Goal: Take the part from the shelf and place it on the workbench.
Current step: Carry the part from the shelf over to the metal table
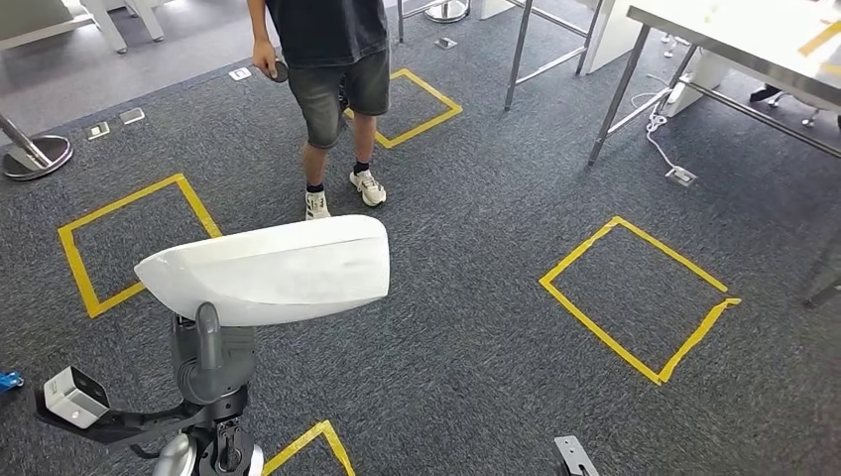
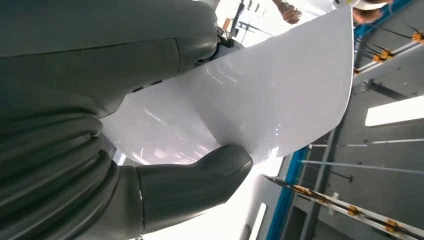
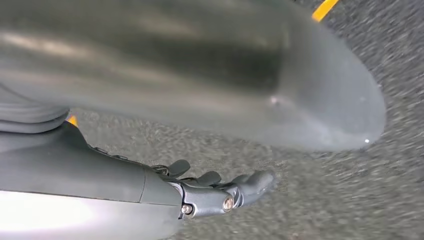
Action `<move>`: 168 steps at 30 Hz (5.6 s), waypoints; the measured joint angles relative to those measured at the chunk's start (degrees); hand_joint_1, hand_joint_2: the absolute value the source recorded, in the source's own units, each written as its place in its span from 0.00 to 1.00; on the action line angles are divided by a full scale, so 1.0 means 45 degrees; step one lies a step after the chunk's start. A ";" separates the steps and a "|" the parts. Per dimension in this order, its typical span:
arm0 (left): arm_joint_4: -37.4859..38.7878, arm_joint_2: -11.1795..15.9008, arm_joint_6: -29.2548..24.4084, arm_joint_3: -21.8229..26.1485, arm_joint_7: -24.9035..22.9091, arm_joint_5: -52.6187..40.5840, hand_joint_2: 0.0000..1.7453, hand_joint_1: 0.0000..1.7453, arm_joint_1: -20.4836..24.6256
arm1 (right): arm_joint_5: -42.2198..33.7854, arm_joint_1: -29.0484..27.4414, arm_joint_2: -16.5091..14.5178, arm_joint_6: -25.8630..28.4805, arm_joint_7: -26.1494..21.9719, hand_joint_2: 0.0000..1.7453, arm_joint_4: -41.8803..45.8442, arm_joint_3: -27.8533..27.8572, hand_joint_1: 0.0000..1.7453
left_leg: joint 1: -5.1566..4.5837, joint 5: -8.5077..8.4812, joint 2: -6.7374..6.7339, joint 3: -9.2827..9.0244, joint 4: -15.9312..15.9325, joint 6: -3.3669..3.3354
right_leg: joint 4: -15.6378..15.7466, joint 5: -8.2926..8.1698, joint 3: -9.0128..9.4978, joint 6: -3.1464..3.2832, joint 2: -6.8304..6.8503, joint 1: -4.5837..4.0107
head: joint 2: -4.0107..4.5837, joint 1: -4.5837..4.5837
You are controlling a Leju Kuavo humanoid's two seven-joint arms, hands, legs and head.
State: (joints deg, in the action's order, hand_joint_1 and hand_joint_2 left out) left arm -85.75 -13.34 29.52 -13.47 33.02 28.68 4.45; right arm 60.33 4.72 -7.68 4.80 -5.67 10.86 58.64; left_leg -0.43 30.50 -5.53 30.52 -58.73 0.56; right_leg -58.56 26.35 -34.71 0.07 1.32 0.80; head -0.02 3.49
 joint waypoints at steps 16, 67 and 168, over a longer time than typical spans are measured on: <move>-0.0311 0.0094 -0.2376 0.0022 0.0349 -0.2429 1.00 1.00 -0.0116 | 0.0222 0.0014 -0.0007 0.0227 0.0501 0.00 0.0000 0.0005 0.00 | 0.0147 -0.0286 0.1918 0.0146 0.0050 -0.0277 | -0.0048 -0.0252 -0.0311 -0.0375 -0.1867 0.0165 | 0.0000 -0.0043; -0.0573 0.0066 -0.2923 -0.0027 0.0628 -0.3409 1.00 1.00 -0.0217 | 0.0029 0.0128 -0.0022 0.0223 0.0716 0.00 0.0000 0.0204 0.00 | 0.0101 0.1474 0.1153 0.1489 -0.3111 0.0102 | 0.0166 -0.0098 0.0069 0.0273 -0.0516 -0.0032 | 0.0000 0.0055; -0.0800 0.0065 -0.2937 0.0012 0.0890 -0.3735 1.00 1.00 -0.0486 | 0.0523 0.0106 -0.0116 -0.0379 0.0095 0.00 -0.0010 0.0170 0.00 | 0.0040 -0.0530 0.1257 0.0649 -0.0151 -0.0262 | 0.0108 0.0327 0.0480 -0.0212 -0.0048 0.0035 | 0.0000 0.0336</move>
State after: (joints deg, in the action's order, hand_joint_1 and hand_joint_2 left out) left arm -89.35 -13.04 16.31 -13.42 37.03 11.88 2.26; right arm 62.68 5.19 -8.21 3.10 -5.25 10.82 59.41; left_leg -0.25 28.11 0.13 33.44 -59.41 -0.62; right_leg -58.07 27.82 -32.55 -0.88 1.11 0.95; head -0.02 5.01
